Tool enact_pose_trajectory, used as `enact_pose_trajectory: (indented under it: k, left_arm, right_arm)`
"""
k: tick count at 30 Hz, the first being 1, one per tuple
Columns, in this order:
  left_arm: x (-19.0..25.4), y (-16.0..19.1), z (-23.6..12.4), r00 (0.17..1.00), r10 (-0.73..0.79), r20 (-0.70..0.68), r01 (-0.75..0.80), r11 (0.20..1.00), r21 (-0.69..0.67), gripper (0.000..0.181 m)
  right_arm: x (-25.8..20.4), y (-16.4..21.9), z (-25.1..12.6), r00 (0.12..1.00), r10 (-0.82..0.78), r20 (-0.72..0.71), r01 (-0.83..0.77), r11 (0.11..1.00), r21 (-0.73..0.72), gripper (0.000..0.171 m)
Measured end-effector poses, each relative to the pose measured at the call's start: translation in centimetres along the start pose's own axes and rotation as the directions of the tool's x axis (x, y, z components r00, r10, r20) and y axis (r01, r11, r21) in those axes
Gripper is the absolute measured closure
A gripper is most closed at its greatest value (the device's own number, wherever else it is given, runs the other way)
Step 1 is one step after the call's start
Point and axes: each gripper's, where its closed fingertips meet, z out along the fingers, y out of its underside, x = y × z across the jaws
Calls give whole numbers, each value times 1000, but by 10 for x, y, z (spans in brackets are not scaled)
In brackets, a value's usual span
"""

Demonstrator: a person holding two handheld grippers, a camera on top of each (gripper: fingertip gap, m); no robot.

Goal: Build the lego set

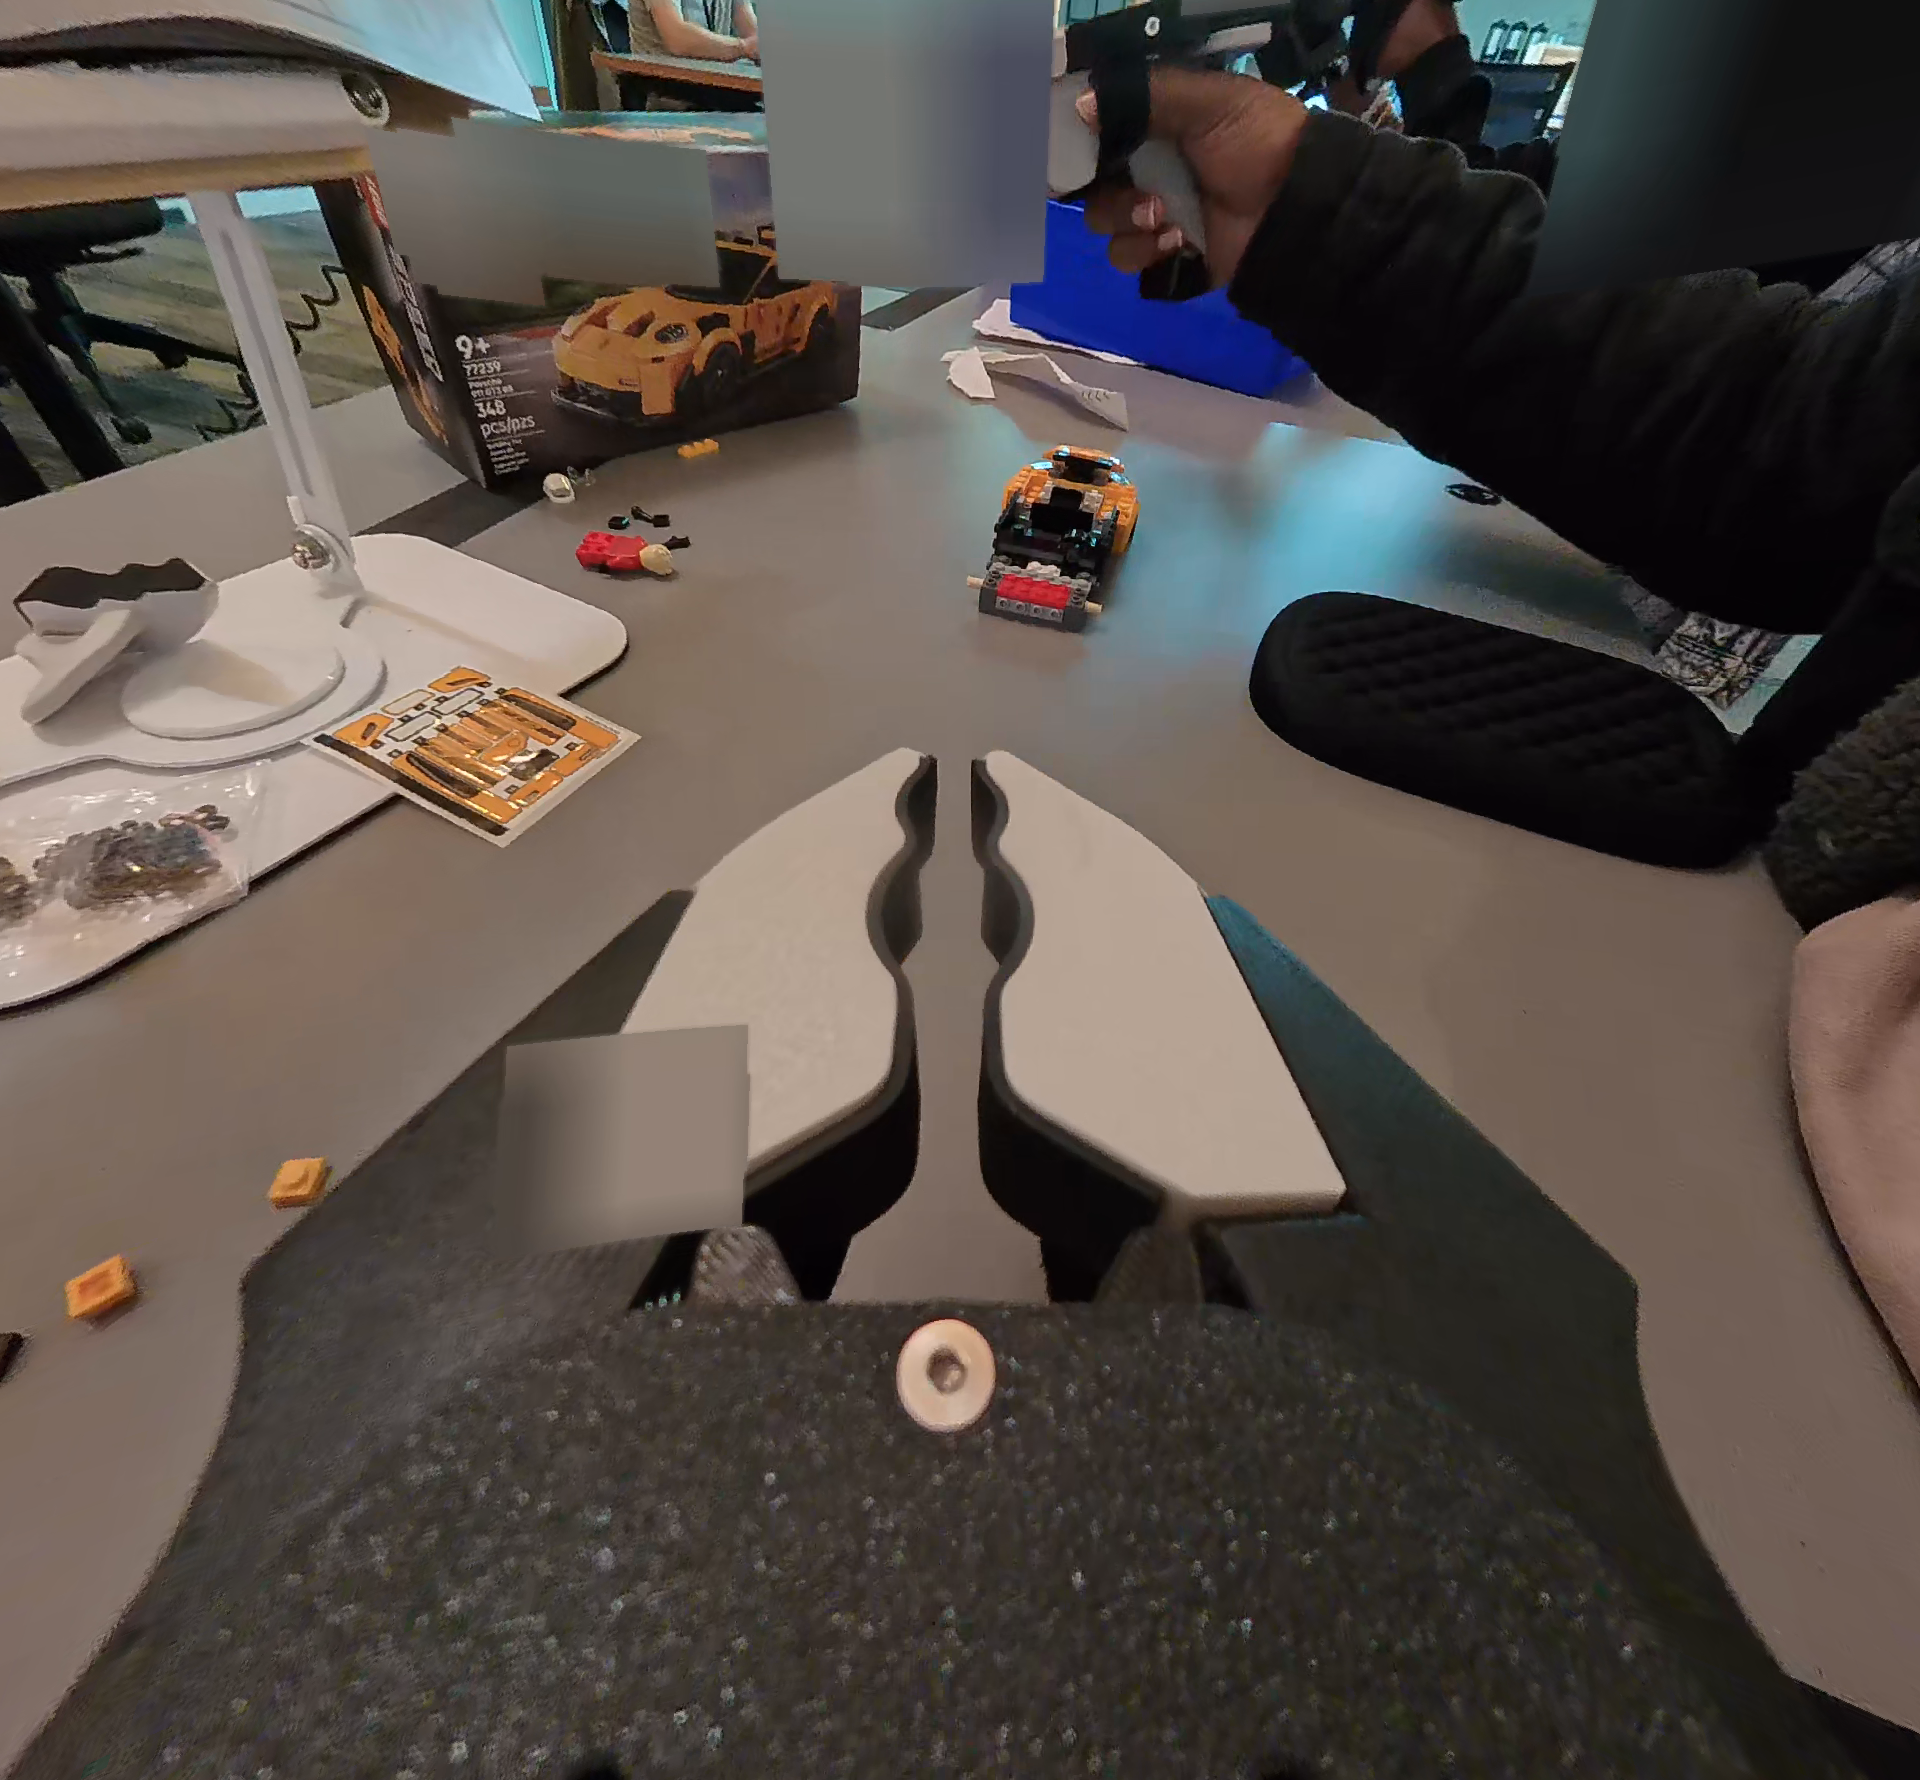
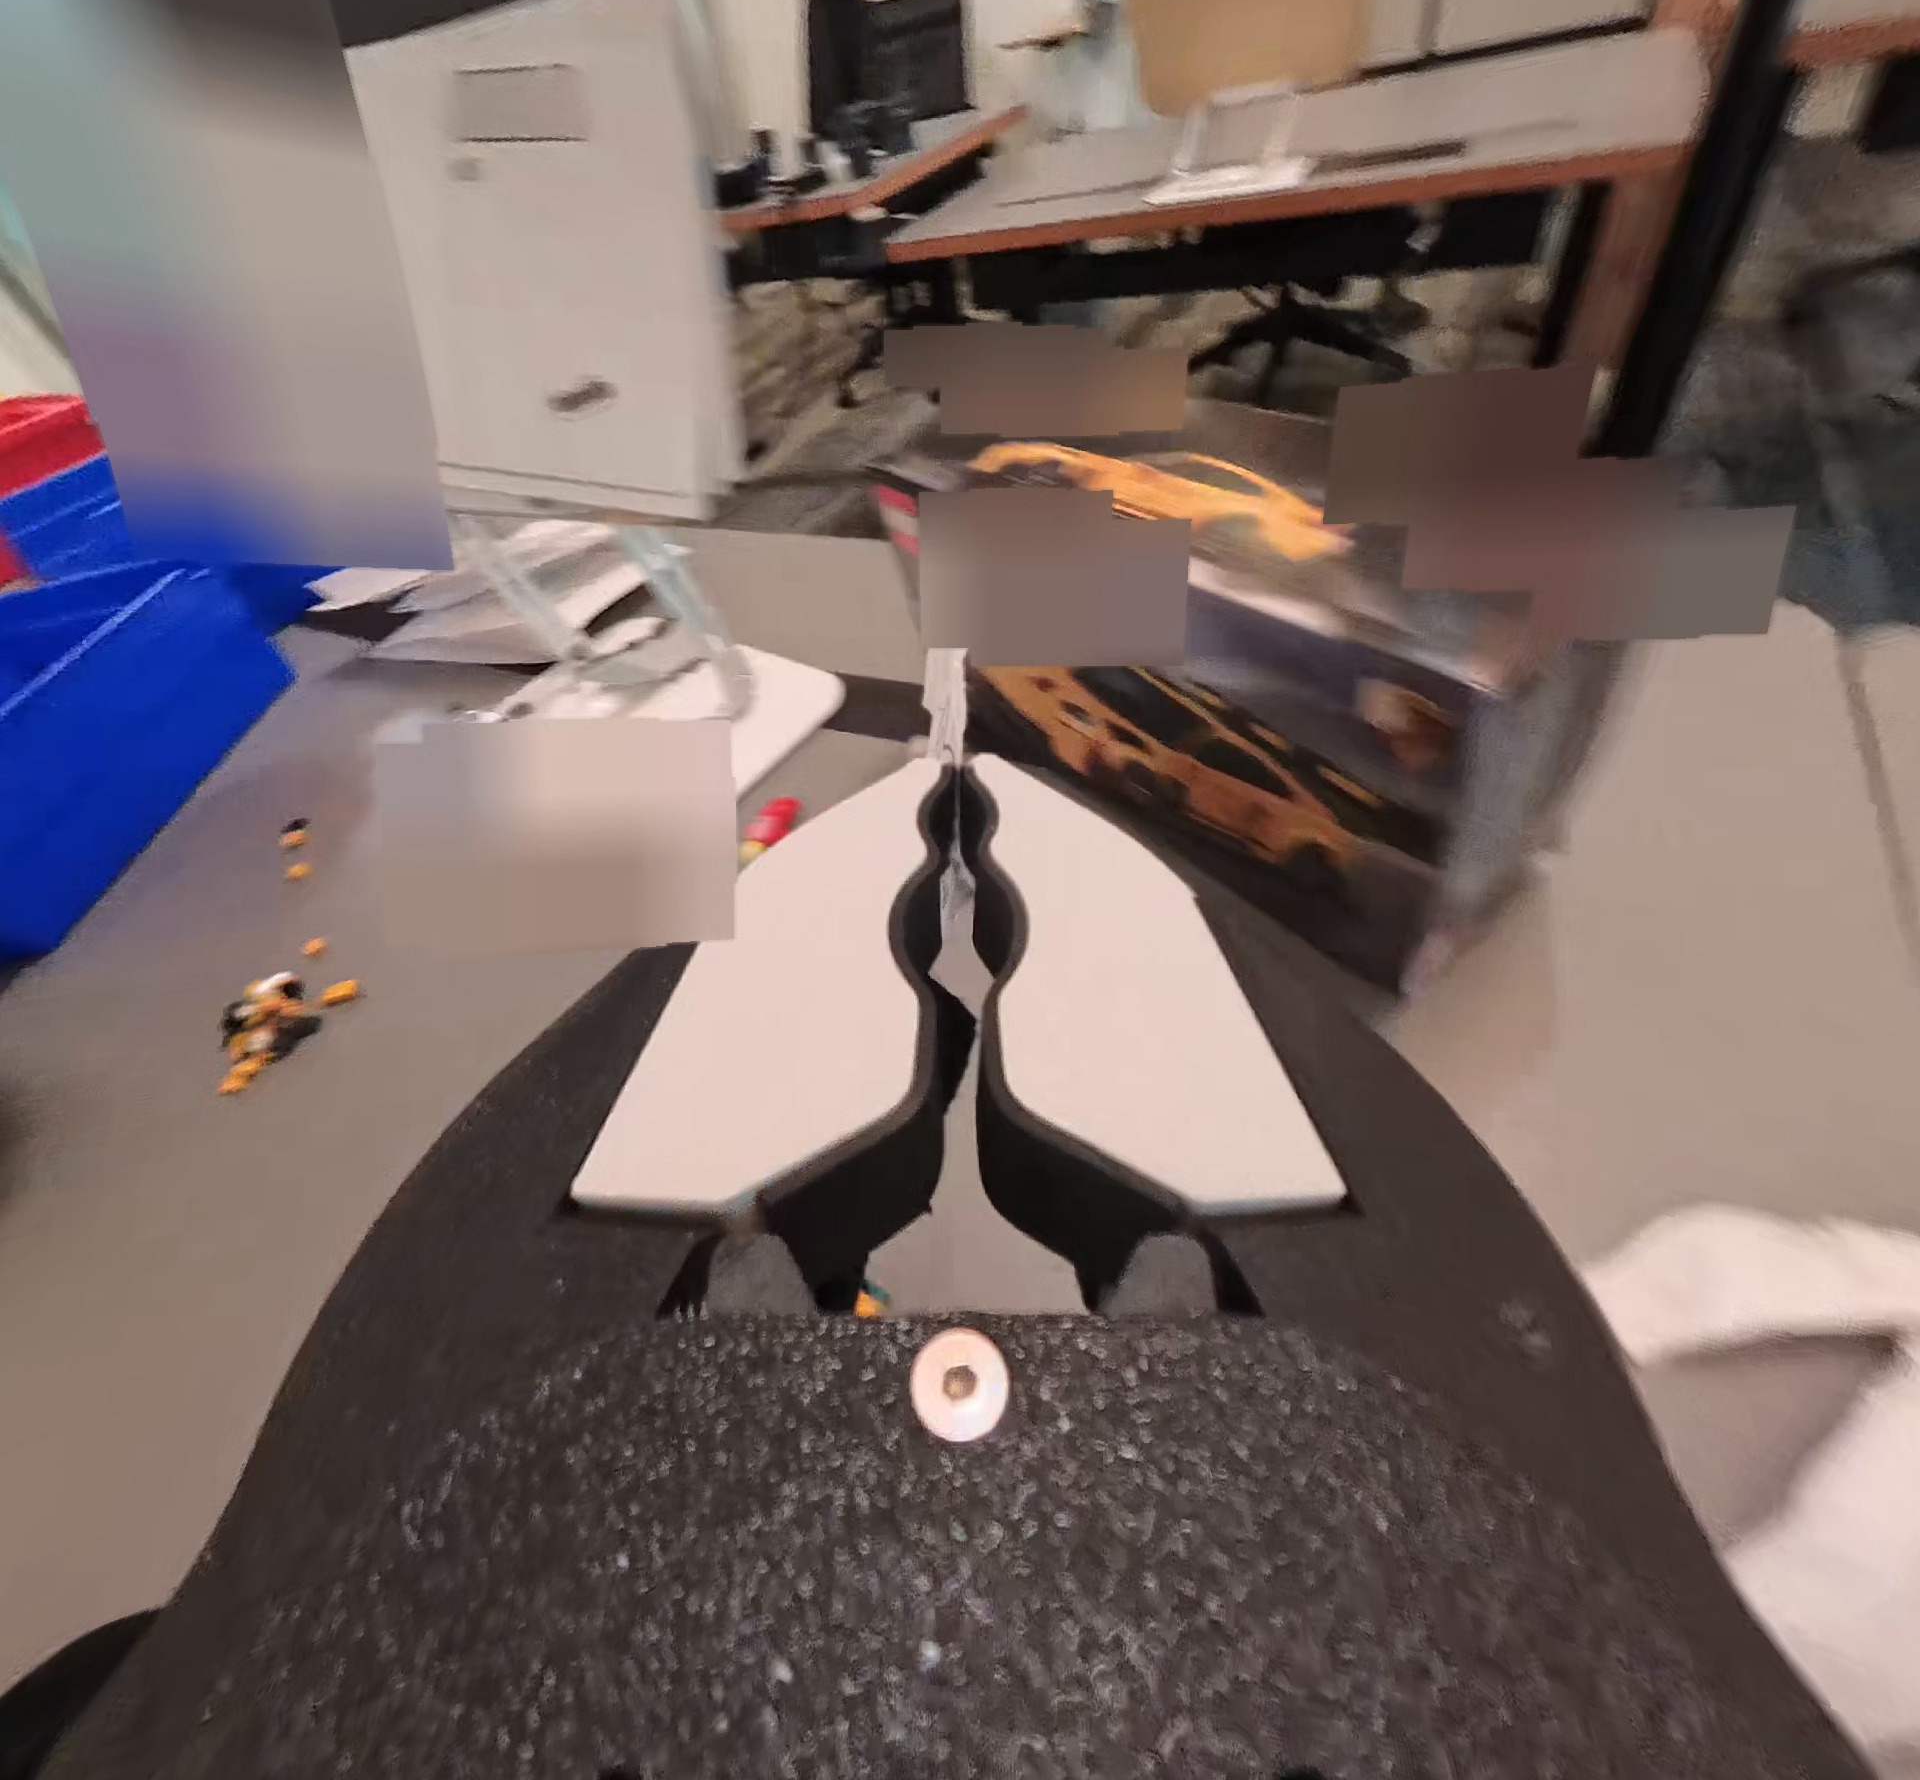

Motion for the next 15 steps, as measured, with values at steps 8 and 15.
enact_pose_trajectory:
  k: [8,15]
  left_arm:
    - [4,8,6,1000,9,-12,-9,999,-42,176]
    - [6,5,16,997,-74,-33,72,997,-34,165]
  right_arm:
    - [54,45,-21,932,357,66,-358,934,8,171]
    - [0,46,-15,805,470,361,-511,859,22,171]
